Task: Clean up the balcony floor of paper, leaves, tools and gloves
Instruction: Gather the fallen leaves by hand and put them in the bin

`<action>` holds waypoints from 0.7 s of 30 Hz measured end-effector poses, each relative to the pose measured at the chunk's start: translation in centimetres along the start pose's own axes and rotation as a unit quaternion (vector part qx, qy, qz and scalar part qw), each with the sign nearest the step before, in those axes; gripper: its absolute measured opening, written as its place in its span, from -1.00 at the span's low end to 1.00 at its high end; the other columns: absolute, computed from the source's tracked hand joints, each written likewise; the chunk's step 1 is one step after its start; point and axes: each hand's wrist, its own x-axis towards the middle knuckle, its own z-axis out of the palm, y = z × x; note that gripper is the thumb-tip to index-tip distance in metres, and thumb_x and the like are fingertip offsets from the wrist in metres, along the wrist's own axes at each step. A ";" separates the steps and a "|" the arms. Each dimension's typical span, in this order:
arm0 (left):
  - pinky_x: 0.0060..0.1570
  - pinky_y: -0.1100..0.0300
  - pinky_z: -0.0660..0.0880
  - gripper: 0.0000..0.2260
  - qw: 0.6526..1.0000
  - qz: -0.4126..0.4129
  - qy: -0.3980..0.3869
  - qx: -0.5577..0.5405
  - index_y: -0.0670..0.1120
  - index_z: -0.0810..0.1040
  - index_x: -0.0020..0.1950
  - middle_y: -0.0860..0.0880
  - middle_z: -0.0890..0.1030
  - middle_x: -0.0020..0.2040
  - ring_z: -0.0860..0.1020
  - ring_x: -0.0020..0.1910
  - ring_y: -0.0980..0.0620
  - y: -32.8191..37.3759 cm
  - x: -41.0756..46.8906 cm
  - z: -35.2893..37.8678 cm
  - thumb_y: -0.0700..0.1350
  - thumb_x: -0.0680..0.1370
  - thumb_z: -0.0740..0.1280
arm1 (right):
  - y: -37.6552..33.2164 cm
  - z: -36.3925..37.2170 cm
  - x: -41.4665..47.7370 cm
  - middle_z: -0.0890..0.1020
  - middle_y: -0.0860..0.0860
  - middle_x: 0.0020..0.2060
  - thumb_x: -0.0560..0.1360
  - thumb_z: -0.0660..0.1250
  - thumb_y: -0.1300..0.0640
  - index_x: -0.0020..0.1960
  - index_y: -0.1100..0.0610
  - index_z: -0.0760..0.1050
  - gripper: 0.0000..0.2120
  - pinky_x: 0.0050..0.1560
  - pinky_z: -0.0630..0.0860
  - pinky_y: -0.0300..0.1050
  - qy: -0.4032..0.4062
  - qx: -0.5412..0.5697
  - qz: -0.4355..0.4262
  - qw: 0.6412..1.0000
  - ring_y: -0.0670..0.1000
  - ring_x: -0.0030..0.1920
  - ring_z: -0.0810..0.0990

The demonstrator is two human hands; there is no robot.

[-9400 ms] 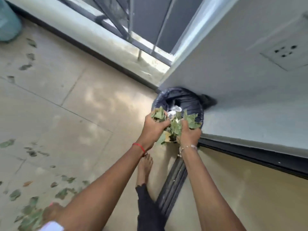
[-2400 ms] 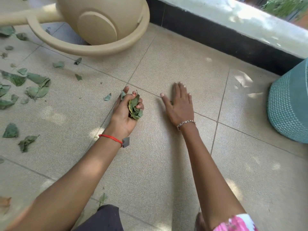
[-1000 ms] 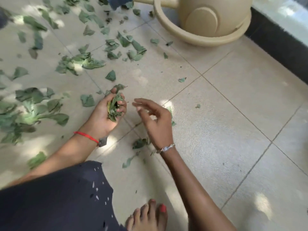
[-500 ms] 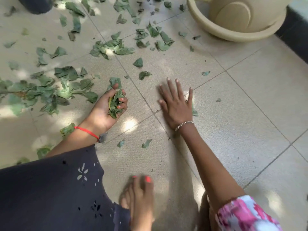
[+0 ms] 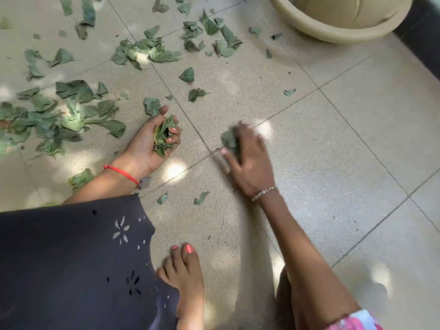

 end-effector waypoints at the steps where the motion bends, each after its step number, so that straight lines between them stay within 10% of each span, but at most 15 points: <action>1: -0.58 0.40 0.30 -0.82 1.000 0.000 0.004 -0.006 -0.01 0.42 -0.09 0.00 0.45 -0.25 0.40 -0.51 0.16 0.0 0.0 -0.1 -0.20 0.61 0.10 | -1.0 0.6 -0.5 0.18 0.02 0.48 0.51 -0.05 -0.29 0.48 0.07 0.09 -0.34 0.49 -0.03 -0.03 -0.012 0.023 -0.030 0.999 0.00 0.48 0.14; 9: -0.59 0.41 0.27 -0.83 1.000 -0.001 0.013 0.014 0.00 0.41 -0.07 0.01 0.42 -0.26 0.39 -0.52 0.17 0.0 -0.8 -0.1 -0.21 0.62 0.08 | 4.2 -2.8 6.1 -0.02 0.06 0.52 0.57 0.01 -0.22 0.51 0.15 0.02 -0.35 0.50 -0.05 0.04 0.147 0.018 0.160 0.976 0.03 0.51 -0.08; 12: -0.53 0.58 0.12 -0.71 0.987 0.008 0.054 0.150 -0.06 0.42 0.27 0.11 0.47 -0.35 0.41 -0.55 0.26 -3.5 -3.3 -0.9 -0.05 0.56 0.24 | 6.5 -3.3 8.1 0.03 0.10 0.51 0.55 0.05 -0.23 0.50 0.20 0.04 -0.30 0.50 -0.13 0.00 0.121 -0.036 0.199 0.972 0.04 0.51 -0.06; 16: -0.61 0.45 0.26 -0.83 0.987 0.087 0.040 0.130 -0.03 0.43 -0.08 -0.02 0.42 -0.27 0.39 -0.57 0.21 -0.6 -2.0 0.8 -0.24 0.61 0.13 | 4.6 -2.1 7.9 0.09 0.08 0.50 0.55 0.02 -0.24 0.49 0.19 0.08 -0.32 0.50 -0.13 -0.04 0.088 -0.057 0.130 0.986 0.02 0.51 -0.01; 21: -0.58 0.41 0.23 -0.85 0.988 0.105 0.050 0.106 -0.08 0.45 -0.05 -0.07 0.44 -0.23 0.38 -0.53 0.13 1.2 -1.2 -0.1 -0.30 0.59 0.16 | -1.9 1.2 4.5 0.03 0.04 0.51 0.49 -0.14 -0.31 0.50 0.14 0.02 -0.26 0.48 -0.14 -0.08 0.000 -0.048 0.010 0.999 -0.01 0.51 -0.03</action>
